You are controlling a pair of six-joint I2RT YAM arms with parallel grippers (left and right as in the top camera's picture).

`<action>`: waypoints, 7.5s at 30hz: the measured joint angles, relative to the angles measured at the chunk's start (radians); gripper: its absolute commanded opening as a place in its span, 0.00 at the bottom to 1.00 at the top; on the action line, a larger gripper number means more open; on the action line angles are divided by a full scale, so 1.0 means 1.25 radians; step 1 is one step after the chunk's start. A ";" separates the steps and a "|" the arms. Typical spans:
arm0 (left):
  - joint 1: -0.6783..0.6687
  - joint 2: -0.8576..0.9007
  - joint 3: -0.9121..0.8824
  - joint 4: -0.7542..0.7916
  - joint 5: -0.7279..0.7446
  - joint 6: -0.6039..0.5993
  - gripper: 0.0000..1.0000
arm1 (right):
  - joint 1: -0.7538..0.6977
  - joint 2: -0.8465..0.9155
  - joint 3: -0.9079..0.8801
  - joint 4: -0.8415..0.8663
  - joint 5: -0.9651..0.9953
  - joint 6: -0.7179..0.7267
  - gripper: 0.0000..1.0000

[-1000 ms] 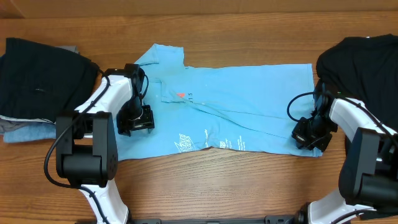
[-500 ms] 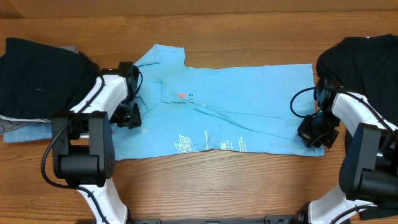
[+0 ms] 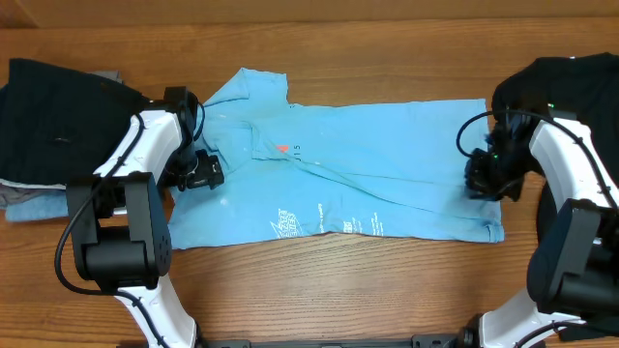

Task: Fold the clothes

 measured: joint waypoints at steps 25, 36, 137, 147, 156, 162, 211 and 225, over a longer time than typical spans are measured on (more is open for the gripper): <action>0.000 0.000 0.000 0.051 0.015 -0.003 1.00 | 0.437 0.000 -0.048 0.395 0.023 -0.416 0.65; 0.000 0.000 0.000 0.051 0.015 -0.003 1.00 | 0.526 0.000 -0.093 0.490 0.123 -0.447 0.53; 0.000 0.000 0.000 0.051 0.015 -0.012 1.00 | -0.037 0.010 -0.096 0.101 0.039 0.302 0.49; 0.000 0.000 0.000 0.051 0.015 -0.012 1.00 | -0.037 0.010 -0.096 0.054 0.048 0.348 0.53; 0.000 0.000 0.000 0.051 0.015 -0.012 1.00 | -0.037 0.009 -0.168 0.133 0.071 0.415 0.52; 0.000 0.000 0.000 0.051 0.015 -0.012 1.00 | -0.037 0.009 -0.172 0.170 0.095 0.427 0.34; 0.000 0.000 0.000 0.051 0.015 -0.012 1.00 | -0.051 -0.087 -0.294 0.260 0.186 0.369 0.28; 0.000 0.000 0.000 0.051 0.015 -0.012 1.00 | -0.051 -0.134 -0.240 0.237 0.187 0.329 0.04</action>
